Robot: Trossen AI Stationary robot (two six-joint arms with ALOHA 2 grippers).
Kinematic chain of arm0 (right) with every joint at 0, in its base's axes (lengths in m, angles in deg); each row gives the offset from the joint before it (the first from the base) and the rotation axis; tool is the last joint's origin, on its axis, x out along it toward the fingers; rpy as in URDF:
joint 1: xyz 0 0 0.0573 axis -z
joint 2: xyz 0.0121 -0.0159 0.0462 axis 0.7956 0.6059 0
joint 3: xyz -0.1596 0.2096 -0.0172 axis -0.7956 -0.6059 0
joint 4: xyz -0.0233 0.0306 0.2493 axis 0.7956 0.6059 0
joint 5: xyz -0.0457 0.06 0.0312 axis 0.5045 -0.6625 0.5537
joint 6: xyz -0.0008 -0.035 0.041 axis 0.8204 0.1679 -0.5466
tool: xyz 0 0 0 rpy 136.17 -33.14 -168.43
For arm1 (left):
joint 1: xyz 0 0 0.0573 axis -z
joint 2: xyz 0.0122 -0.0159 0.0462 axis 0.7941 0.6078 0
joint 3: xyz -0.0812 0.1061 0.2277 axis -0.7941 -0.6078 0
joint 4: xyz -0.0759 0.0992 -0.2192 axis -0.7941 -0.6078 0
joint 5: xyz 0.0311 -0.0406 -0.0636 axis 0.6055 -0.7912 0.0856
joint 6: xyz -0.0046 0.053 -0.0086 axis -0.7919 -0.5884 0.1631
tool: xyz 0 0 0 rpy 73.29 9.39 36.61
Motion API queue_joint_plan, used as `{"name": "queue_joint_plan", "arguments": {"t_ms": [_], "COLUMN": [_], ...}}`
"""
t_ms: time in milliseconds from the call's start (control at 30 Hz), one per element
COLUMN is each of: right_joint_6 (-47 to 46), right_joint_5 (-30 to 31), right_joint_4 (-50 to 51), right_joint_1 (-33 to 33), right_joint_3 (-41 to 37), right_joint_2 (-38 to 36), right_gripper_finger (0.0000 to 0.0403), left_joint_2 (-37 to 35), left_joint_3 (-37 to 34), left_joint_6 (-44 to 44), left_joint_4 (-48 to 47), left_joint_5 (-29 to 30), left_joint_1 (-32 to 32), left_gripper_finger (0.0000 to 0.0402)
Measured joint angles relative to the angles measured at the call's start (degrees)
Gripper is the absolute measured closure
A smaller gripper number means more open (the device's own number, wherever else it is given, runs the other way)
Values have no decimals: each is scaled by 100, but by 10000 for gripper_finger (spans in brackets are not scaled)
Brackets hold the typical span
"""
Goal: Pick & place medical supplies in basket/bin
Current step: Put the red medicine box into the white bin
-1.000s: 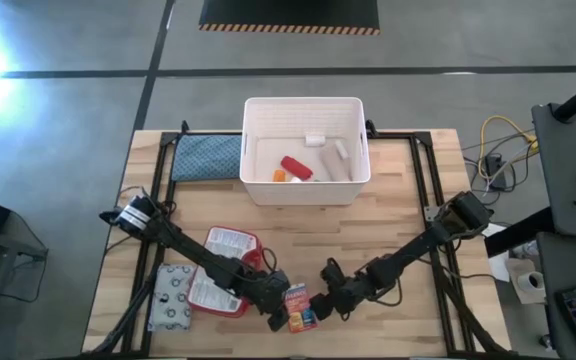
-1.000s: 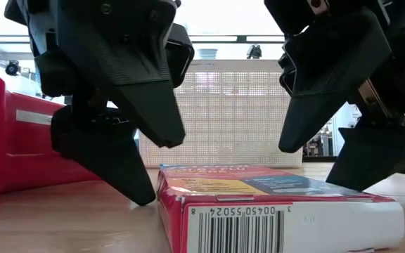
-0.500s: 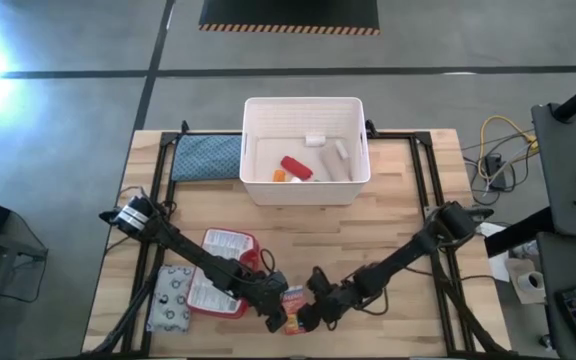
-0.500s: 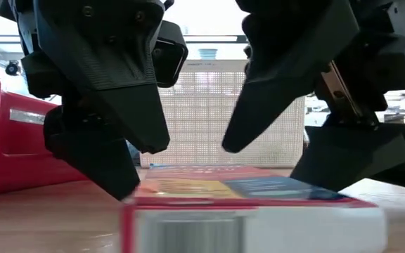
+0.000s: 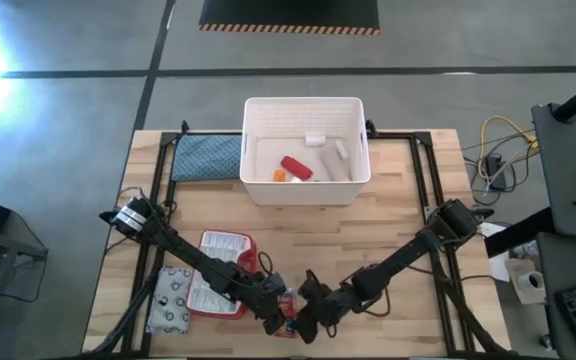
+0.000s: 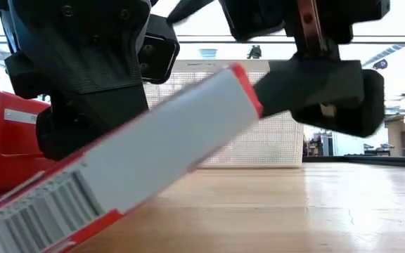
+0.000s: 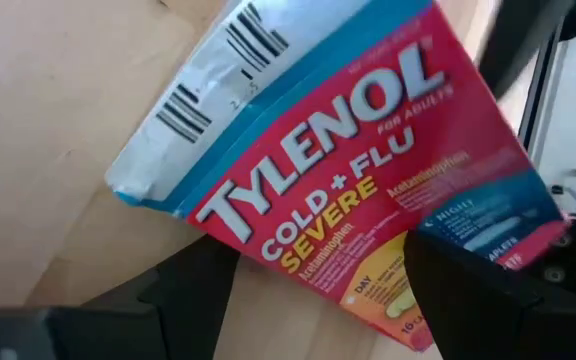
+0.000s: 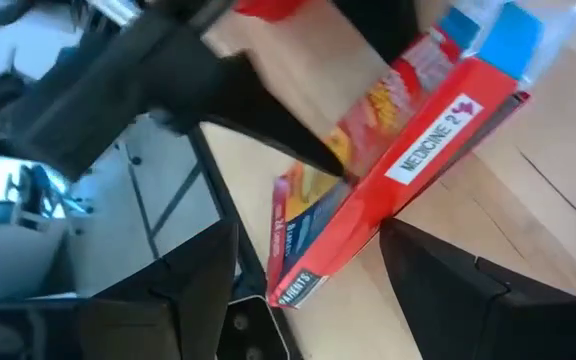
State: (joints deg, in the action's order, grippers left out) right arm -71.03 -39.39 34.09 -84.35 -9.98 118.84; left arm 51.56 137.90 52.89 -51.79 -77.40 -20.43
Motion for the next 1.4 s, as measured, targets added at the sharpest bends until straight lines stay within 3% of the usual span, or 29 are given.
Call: {"name": "queue_joint_plan", "arguments": {"t_ms": [567,733,867,1100,1400], "right_joint_6": [710,-2,-561,-935,-1243], "right_joint_5": [316,564,-49,-342,-508], "right_joint_4": [53,1391,2063,1640,-95], "right_joint_1": [131,112,111,170,256], "right_joint_3": [391,435,273,-172,-1110], "right_joint_2": [-18,-336,-358,-251,-264], "right_gripper_finger": [166,167,167,167,167], "left_joint_2": [-213,-230,-234,-158,79], "left_joint_3": [82,-6,-19,47,67], "left_joint_6": [-42,-117,-109,-68,-82], "left_joint_4": [-218,-157,-137,83,345], "left_joint_5": [-35,2,54,247,83], "left_joint_1": [17,46,76,59,55], "left_gripper_finger": [133,133,133,133,133]}}
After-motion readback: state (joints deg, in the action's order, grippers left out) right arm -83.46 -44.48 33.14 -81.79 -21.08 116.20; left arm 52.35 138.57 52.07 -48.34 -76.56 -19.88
